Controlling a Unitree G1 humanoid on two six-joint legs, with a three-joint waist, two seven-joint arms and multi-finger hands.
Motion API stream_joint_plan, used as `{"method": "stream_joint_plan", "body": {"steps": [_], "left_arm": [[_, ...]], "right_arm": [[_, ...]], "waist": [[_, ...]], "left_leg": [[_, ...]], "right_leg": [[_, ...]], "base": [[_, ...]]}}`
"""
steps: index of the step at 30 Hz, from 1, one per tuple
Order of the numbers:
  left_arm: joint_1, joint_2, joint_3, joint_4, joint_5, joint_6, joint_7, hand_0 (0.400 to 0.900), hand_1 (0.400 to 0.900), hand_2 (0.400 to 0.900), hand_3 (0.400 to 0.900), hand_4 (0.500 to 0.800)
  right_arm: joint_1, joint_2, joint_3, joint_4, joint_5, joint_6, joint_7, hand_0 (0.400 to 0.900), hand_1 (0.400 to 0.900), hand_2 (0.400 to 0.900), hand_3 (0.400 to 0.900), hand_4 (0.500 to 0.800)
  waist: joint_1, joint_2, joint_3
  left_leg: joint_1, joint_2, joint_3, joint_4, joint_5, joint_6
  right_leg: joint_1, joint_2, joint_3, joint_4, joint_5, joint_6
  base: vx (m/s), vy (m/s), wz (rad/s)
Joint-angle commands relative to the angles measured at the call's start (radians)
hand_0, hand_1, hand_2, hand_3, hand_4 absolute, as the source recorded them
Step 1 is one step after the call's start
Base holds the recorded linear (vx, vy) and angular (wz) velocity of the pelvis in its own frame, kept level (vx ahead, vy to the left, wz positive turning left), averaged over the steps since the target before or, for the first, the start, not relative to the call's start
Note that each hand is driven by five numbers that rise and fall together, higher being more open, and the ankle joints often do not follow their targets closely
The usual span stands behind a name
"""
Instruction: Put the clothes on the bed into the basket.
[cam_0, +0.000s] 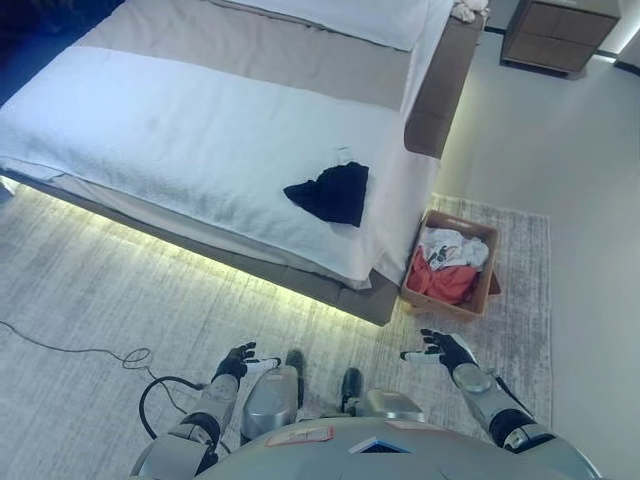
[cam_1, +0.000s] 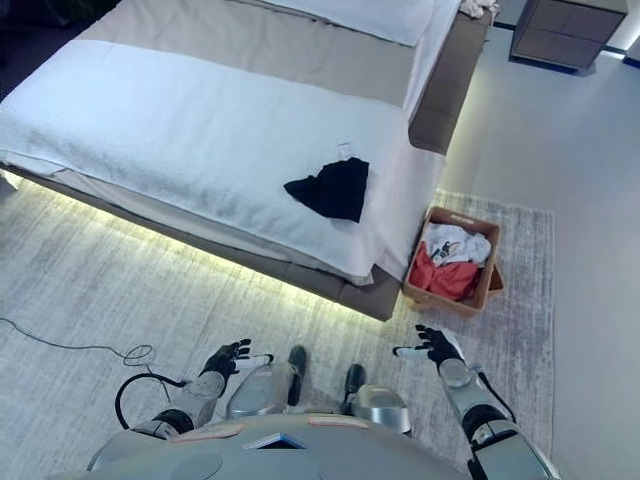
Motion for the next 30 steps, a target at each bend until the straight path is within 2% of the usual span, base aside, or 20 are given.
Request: {"method": "stream_joint_plan", "body": {"steps": [1, 3, 5, 6, 8, 11, 13, 15, 16, 17, 18, 19, 20, 21, 23, 24, 27, 29, 30], "left_arm": [[0.006, 0.03, -0.007, 0.009, -0.028, -0.019, 0.048, 0.9, 0.9, 0.9, 0.9, 0.8], [0.014, 0.029, 0.008, 0.013, -0.039, -0.021, 0.049, 0.9, 0.9, 0.9, 0.9, 0.8], [0.029, 0.03, 0.022, 0.009, -0.043, -0.02, 0.052, 0.9, 0.9, 0.9, 0.9, 0.8], [0.039, 0.033, 0.034, 0.01, -0.045, -0.019, 0.052, 0.9, 0.9, 0.9, 0.9, 0.8], [0.037, 0.038, 0.031, 0.013, -0.041, -0.016, 0.057, 0.9, 0.9, 0.9, 0.9, 0.8], [0.021, 0.069, 0.02, 0.015, -0.019, -0.013, 0.054, 0.9, 0.9, 0.9, 0.9, 0.8], [0.016, 0.086, -0.001, -0.026, -0.001, -0.014, 0.041, 0.9, 0.9, 0.9, 0.9, 0.8], [0.004, 0.104, -0.009, -0.05, -0.006, -0.012, 0.039, 0.9, 0.9, 0.9, 0.9, 0.8], [-0.01, 0.111, -0.015, -0.057, -0.01, -0.011, 0.037, 0.9, 0.9, 0.9, 0.9, 0.8], [-0.02, 0.119, -0.019, -0.065, -0.014, -0.01, 0.039, 0.9, 0.9, 0.9, 0.9, 0.8], [-0.035, 0.126, -0.019, -0.056, -0.017, -0.008, 0.042, 0.9, 0.9, 0.9, 0.9, 0.8], [-0.046, 0.134, -0.021, -0.055, -0.019, -0.006, 0.046, 0.9, 0.9, 0.9, 0.9, 0.8], [-0.056, 0.14, -0.026, -0.057, -0.019, -0.007, 0.052, 0.9, 0.9, 0.9, 0.9, 0.8], [-0.073, 0.144, -0.031, -0.054, -0.017, -0.007, 0.058, 0.9, 0.9, 0.9, 0.9, 0.8], [-0.096, 0.147, -0.038, -0.046, -0.004, -0.011, 0.065, 0.9, 0.9, 0.9, 0.9, 0.8], [-0.107, 0.147, -0.046, -0.053, -0.004, -0.015, 0.068, 0.9, 0.9, 0.9, 0.9, 0.8], [-0.126, 0.146, -0.04, -0.052, -0.003, -0.021, 0.077, 0.9, 0.9, 0.9, 0.9, 0.8], [-0.149, 0.15, -0.047, -0.057, -0.008, -0.021, 0.076, 0.9, 0.9, 0.9, 0.9, 0.8], [-0.151, 0.149, -0.053, -0.062, -0.006, -0.022, 0.073, 0.9, 0.9, 0.9, 0.9, 0.8]], "right_arm": [[-0.055, -0.047, -0.002, -0.059, 0.016, -0.065, -0.04, 0.9, 0.9, 0.9, 0.9, 0.8], [-0.065, -0.047, 0.0, -0.054, 0.012, -0.064, -0.038, 0.9, 0.9, 0.9, 0.9, 0.8], [-0.069, -0.048, 0.004, -0.069, 0.007, -0.061, -0.029, 0.9, 0.9, 0.9, 0.9, 0.8], [-0.066, -0.043, 0.01, -0.083, 0.001, -0.057, -0.02, 0.9, 0.9, 0.9, 0.9, 0.8], [-0.059, -0.033, 0.003, -0.089, 0.002, -0.058, -0.019, 0.9, 0.9, 0.9, 0.9, 0.8], [-0.045, -0.006, -0.003, -0.086, 0.009, -0.054, -0.014, 0.9, 0.9, 0.9, 0.9, 0.8], [-0.039, 0.006, -0.002, -0.098, 0.009, -0.053, -0.009, 0.9, 0.9, 0.9, 0.9, 0.8], [-0.05, 0.006, 0.003, -0.105, 0.009, -0.049, -0.013, 0.9, 0.9, 0.9, 0.9, 0.8], [-0.066, 0.008, 0.005, -0.118, 0.014, -0.05, -0.019, 0.9, 0.9, 0.9, 0.9, 0.8], [-0.08, 0.009, 0.007, -0.136, 0.013, -0.051, -0.03, 0.9, 0.9, 0.9, 0.9, 0.8], [-0.096, 0.009, 0.011, -0.162, 0.004, -0.049, -0.043, 0.9, 0.9, 0.9, 0.9, 0.8], [-0.115, 0.003, 0.022, -0.195, -0.018, -0.046, -0.058, 0.9, 0.9, 0.9, 0.9, 0.8], [-0.131, -0.002, 0.028, -0.206, -0.035, -0.049, -0.075, 0.9, 0.9, 0.9, 0.9, 0.8], [-0.167, -0.012, 0.034, -0.22, -0.055, -0.044, -0.093, 0.9, 0.9, 0.9, 0.9, 0.8], [-0.214, -0.044, 0.043, -0.288, -0.118, -0.038, -0.12, 0.9, 0.9, 0.9, 0.9, 0.8], [-0.254, -0.071, 0.052, -0.302, -0.165, -0.027, -0.141, 0.9, 0.9, 0.9, 0.9, 0.8], [-0.32, -0.096, 0.061, -0.332, -0.226, -0.012, -0.166, 0.9, 0.9, 0.9, 0.9, 0.8], [-0.384, -0.113, 0.078, -0.325, -0.253, 0.006, -0.176, 0.9, 0.9, 0.9, 0.9, 0.8], [-0.404, -0.128, 0.078, -0.329, -0.271, 0.014, -0.179, 0.9, 0.9, 0.9, 0.9, 0.8]], "waist": [[-0.006, -0.013, -0.021], [-0.003, -0.002, -0.026], [0.013, -0.001, -0.036], [0.024, -0.004, -0.05], [0.028, -0.013, -0.078], [0.038, -0.059, -0.129], [0.041, -0.086, -0.153], [0.043, -0.088, -0.144], [0.039, -0.085, -0.133], [0.034, -0.079, -0.117], [0.028, -0.072, -0.099], [0.023, -0.064, -0.084], [0.017, -0.058, -0.073], [0.018, -0.048, -0.059], [0.015, -0.037, -0.037], [0.019, -0.032, -0.024], [0.023, -0.049, -0.004], [0.019, -0.066, 0.011], [0.014, -0.075, 0.019]], "left_leg": [[-0.136, 0.022, 0.02, -0.155, 0.112, 0.025], [-0.174, 0.054, 0.061, -0.17, 0.13, 0.002], [-0.174, 0.082, 0.1, -0.17, 0.163, -0.007], [-0.148, 0.088, 0.115, -0.17, 0.155, 0.007], [-0.124, 0.077, 0.144, -0.17, 0.211, 0.009], [-0.114, 0.041, 0.175, -0.097, 0.157, 0.053], [-0.111, 0.006, 0.188, -0.07, 0.11, 0.092], [-0.103, -0.025, 0.181, -0.053, 0.073, 0.13], [-0.091, -0.038, 0.179, -0.055, 0.059, 0.145], [-0.071, -0.049, 0.176, -0.06, 0.046, 0.161], [-0.039, -0.056, 0.182, -0.07, 0.032, 0.172], [-0.008, -0.059, 0.18, -0.088, 0.026, 0.177], [0.018, -0.061, 0.17, -0.104, 0.025, 0.178], [0.043, -0.059, 0.165, -0.125, 0.021, 0.175], [0.073, -0.057, 0.151, -0.145, 0.013, 0.163], [0.078, -0.049, 0.145, -0.149, 0.003, 0.151], [0.074, -0.038, 0.133, -0.144, -0.008, 0.13], [0.077, -0.03, 0.115, -0.139, -0.017, 0.114], [0.084, -0.021, 0.106, -0.136, -0.026, 0.105]], "right_leg": [[0.068, 0.004, 0.076, 0.008, -0.072, 0.145], [0.091, 0.007, 0.106, 0.005, -0.088, 0.153], [0.135, -0.002, 0.143, 0.004, -0.108, 0.162], [0.156, -0.016, 0.159, 0.004, -0.117, 0.171], [0.199, -0.056, 0.148, 0.012, -0.146, 0.185], [0.181, -0.131, 0.142, 0.117, -0.156, 0.222], [0.121, -0.167, 0.151, 0.26, -0.071, 0.245], [0.004, -0.2, 0.154, 0.466, 0.059, 0.246], [-0.042, -0.202, 0.148, 0.571, 0.118, 0.238], [-0.086, -0.212, 0.124, 0.661, 0.15, 0.23], [-0.123, -0.242, 0.082, 0.709, 0.165, 0.226], [-0.157, -0.256, 0.054, 0.724, 0.141, 0.221], [-0.176, -0.255, 0.046, 0.717, 0.131, 0.218], [-0.211, -0.258, 0.016, 0.694, 0.074, 0.203], [-0.227, -0.259, -0.03, 0.572, 0.02, 0.201], [-0.234, -0.264, -0.057, 0.444, 0.01, 0.207], [-0.231, -0.272, -0.044, 0.217, 0.084, 0.245], [-0.274, -0.283, 0.01, 0.106, 0.174, 0.281], [-0.295, -0.282, 0.058, 0.065, 0.216, 0.294]], "base": [[0.24, 0.144, -0.36], [0.29, 0.183, -0.52], [0.39, 0.243, -0.81], [0.46, 0.295, -0.66], [0.52, 0.351, -0.19], [0.54, 0.314, -0.14], [0.44, 0.305, 0.11], [0.24, 0.31, 0.08], [0.2, 0.329, 0.13], [0.22, 0.342, 0.12], [0.22, 0.315, 0.1], [0.21, 0.231, 0.15], [0.2, 0.152, 0.16], [0.19, 0.09, 0.18], [0.18, 0.033, 0.13], [0.15, -0.041, 0.14], [0.11, -0.149, 0.19], [0.14, -0.228, 0.46], [0.18, -0.224, 0.61]]}}
